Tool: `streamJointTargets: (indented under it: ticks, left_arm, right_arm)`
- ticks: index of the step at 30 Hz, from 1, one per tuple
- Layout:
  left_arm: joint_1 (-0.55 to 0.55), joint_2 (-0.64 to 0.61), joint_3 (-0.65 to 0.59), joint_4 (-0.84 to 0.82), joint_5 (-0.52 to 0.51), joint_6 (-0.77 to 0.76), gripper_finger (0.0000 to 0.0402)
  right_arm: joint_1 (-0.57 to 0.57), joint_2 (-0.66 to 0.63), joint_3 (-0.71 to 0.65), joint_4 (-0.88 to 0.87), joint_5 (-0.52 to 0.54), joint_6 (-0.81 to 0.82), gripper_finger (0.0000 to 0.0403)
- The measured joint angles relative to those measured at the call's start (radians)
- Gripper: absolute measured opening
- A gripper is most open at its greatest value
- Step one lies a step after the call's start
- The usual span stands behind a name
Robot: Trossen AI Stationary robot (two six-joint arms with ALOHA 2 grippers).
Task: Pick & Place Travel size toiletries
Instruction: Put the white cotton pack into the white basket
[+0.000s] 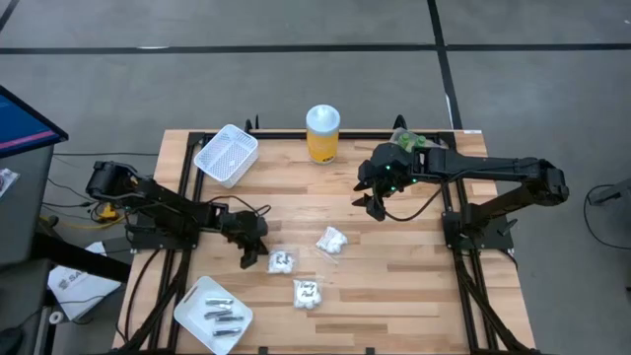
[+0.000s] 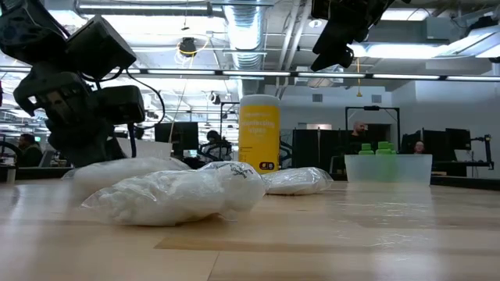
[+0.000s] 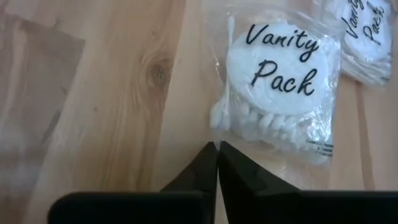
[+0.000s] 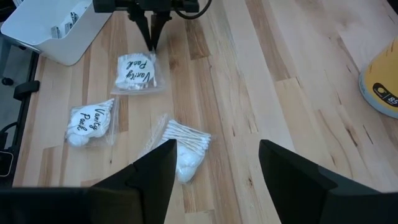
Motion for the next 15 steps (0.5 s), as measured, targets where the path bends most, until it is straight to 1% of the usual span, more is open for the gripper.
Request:
streamJointTargets:
  ticks: [6, 9, 12, 15]
  left_arm:
    - [-0.001, 0.0, 0.0, 0.005, 0.002, -0.069, 0.0002]
    - [0.0, 0.0, 0.0, 0.012, 0.001, -0.113, 0.0006]
    - [0.002, 0.0, 0.0, 0.02, 0.001, -0.183, 0.002]
    - [0.016, 0.0, 0.0, 0.023, 0.0, -0.267, 0.0053]
  right_arm:
    - [-0.002, 0.0, 0.0, 0.012, 0.01, 0.0, 0.0221]
    - [-0.002, 0.0, 0.0, 0.022, 0.023, 0.004, 0.0221]
    - [-0.002, 0.0, 0.0, 0.027, 0.025, 0.011, 0.0221]
    - [-0.002, 0.0, 0.0, 0.027, 0.025, 0.011, 0.0221]
